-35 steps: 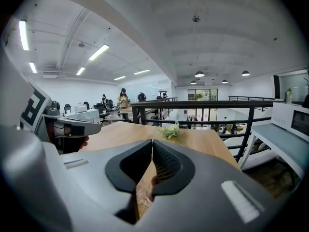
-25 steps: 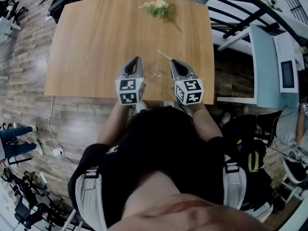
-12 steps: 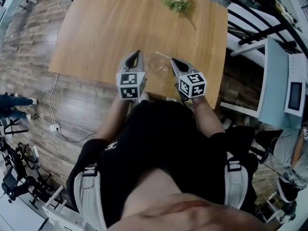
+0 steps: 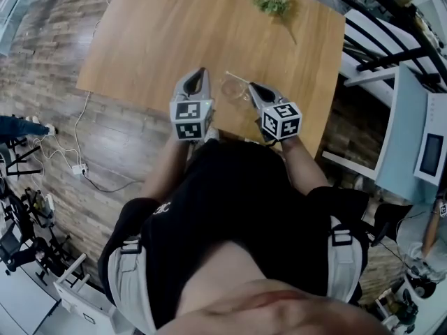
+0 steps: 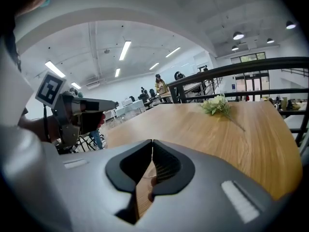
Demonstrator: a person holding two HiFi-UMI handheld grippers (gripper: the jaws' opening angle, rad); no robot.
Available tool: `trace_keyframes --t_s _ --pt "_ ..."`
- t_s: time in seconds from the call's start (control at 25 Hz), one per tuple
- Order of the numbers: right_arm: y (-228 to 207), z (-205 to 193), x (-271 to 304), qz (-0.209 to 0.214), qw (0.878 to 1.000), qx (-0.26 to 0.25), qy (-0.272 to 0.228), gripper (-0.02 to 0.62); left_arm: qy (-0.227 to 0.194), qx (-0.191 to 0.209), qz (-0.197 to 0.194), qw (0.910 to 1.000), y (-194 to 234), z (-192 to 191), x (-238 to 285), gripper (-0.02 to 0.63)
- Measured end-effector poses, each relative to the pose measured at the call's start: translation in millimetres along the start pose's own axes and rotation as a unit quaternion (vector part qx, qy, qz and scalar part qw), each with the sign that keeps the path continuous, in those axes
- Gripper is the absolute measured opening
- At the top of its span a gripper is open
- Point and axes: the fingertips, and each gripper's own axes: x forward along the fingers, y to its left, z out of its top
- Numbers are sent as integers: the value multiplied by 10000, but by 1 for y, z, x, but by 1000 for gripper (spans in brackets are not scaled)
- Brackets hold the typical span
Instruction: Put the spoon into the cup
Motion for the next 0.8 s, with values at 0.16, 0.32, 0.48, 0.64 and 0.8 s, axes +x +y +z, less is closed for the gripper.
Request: trace_keyframes --t_s 0.16,0.32,0.48,0.64,0.8 --pt "13 -4 -8 169 9996 -213 46 5 20 -4 22 10000 0 -3 -1 11" --pt "13 -12 -14 149 9994 -270 138 5 32 15 -20 10000 -4 -4 1 11" --pt "9 -14 -12 109 9996 -177 201 6 18 43 -63 10000 -7 -4 3 11" --pt "-1 -23 -2 65 9992 104 392 6 17 62 -96 9999 -12 -3 3 11" --pt "-7 -28 13 97 9976 452 507 6 34 83 -99 9999 -11 -4 3 11"
